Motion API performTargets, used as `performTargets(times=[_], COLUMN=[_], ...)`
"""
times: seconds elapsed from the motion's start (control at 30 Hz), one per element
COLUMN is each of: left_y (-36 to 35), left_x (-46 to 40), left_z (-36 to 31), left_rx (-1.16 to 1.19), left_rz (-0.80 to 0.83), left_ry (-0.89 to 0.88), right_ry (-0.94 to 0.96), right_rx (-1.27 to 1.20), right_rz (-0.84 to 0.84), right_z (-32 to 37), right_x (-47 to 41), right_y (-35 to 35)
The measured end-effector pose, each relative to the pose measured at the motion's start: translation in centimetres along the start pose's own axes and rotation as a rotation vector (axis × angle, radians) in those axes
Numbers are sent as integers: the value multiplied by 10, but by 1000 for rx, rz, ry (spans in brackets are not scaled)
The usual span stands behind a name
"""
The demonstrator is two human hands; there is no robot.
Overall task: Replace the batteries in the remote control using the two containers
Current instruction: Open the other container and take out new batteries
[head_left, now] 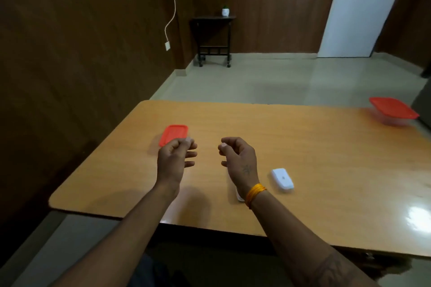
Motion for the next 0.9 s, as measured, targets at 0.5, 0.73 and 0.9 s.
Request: performTargets(times=[0.5, 0.73, 0.9], left_y=[71, 83, 70], left_x=[-107, -120, -100], left_z=[60, 88, 69], left_rx=[-145, -65, -96], left_rz=[-199, -188, -138], left_ry=[193, 302, 246], right_ry=[194, 252, 447], right_rx=[762, 784, 833], right_rz=[294, 280, 201], right_z=[-38, -46, -39], right_x=[-66, -81, -65], right_y=[-153, -170, -161])
Point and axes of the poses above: each hand's wrist, its own x-axis away from the middle knuckle, its own y-axis out of the back of the hand, z = x × y, the point moved 8 cm from there along -x, towards the middle knuckle, and after that the axes turned 3 degrees about x, right-handed, at the moved point
